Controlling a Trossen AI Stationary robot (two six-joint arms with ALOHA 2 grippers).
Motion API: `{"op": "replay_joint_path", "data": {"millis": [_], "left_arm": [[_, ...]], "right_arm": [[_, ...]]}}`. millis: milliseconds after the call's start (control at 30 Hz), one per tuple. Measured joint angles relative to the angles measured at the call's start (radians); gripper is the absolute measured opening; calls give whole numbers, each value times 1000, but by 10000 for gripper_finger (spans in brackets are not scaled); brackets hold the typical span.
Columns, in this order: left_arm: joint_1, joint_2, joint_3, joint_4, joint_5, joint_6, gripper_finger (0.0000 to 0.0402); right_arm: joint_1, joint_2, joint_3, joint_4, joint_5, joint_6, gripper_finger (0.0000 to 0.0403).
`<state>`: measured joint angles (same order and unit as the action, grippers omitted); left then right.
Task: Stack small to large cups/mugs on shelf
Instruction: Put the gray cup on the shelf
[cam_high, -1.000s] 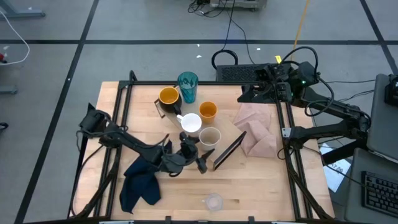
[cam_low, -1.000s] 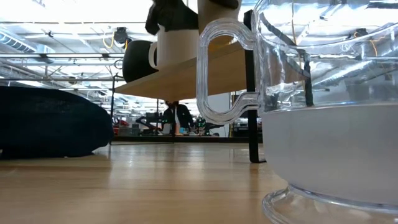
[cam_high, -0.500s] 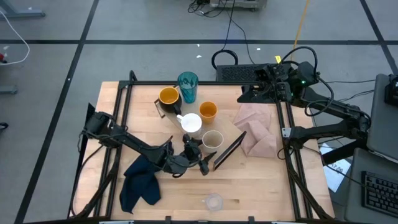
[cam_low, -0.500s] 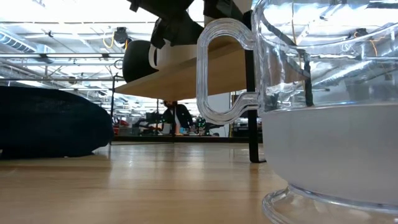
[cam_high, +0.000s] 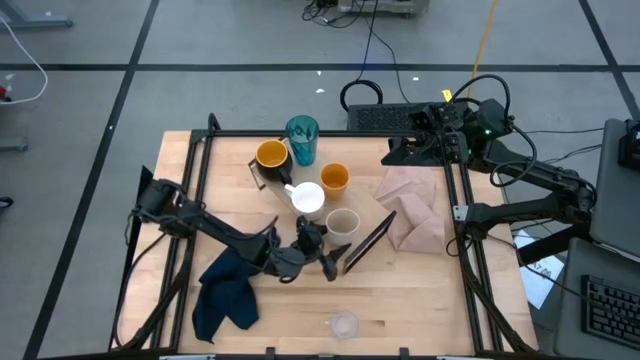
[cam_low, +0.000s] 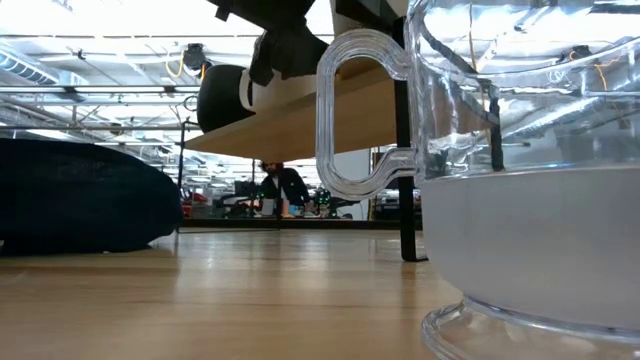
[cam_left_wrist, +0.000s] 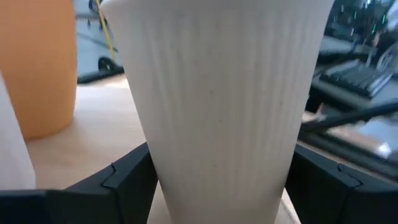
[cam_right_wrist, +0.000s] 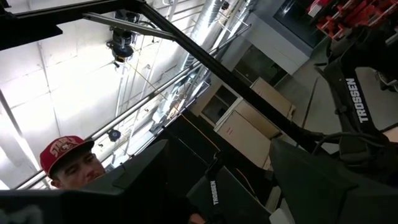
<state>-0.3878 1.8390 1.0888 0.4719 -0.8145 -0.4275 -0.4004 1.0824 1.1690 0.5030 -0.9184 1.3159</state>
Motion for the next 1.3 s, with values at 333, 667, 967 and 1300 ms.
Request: {"op": "replay_joint_path", "data": {"millis": [333,667,967,1300], "left_arm": [[23,4,-2,-19,26,-50,339],[16,3,-2,-21,75,3,341],[34,2,-2,-30,136,-4,345],[49,2,-2,-28,139,-46,389]], "right_arm": [[0,0,0,-1,-1,0,270],[0,0,0,-7,-3,0,270],[0,0,0,-7,-3,-3,270],[0,0,0,-7,-3,-1,270]]}}
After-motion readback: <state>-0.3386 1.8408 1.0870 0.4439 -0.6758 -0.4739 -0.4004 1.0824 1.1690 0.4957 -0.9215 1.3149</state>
